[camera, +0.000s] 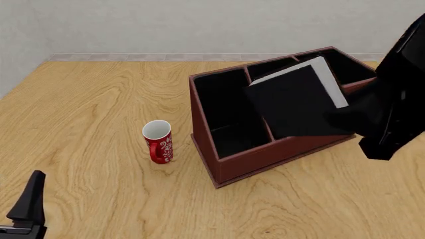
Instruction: Pick up the book and place it in the left compartment of the caddy.
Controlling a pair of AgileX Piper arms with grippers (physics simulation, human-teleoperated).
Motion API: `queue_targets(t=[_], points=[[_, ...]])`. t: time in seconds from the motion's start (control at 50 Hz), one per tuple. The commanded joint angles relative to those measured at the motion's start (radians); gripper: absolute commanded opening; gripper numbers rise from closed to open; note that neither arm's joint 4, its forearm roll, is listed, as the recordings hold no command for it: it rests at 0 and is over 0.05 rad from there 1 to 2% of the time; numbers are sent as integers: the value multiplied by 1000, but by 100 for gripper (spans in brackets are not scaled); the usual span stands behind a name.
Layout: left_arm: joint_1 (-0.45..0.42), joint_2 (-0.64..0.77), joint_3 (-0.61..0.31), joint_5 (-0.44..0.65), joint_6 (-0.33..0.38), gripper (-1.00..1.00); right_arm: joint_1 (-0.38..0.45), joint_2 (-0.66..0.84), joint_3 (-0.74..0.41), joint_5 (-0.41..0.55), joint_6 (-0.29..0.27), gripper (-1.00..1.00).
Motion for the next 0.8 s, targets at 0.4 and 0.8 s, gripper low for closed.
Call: queue_targets(t=[0.4, 0.8], points=[[36, 0, -26, 14, -25, 100, 21, 158, -147, 0, 99, -100], [32, 0, 13, -14, -17, 100, 48, 263, -179, 0, 117, -100]])
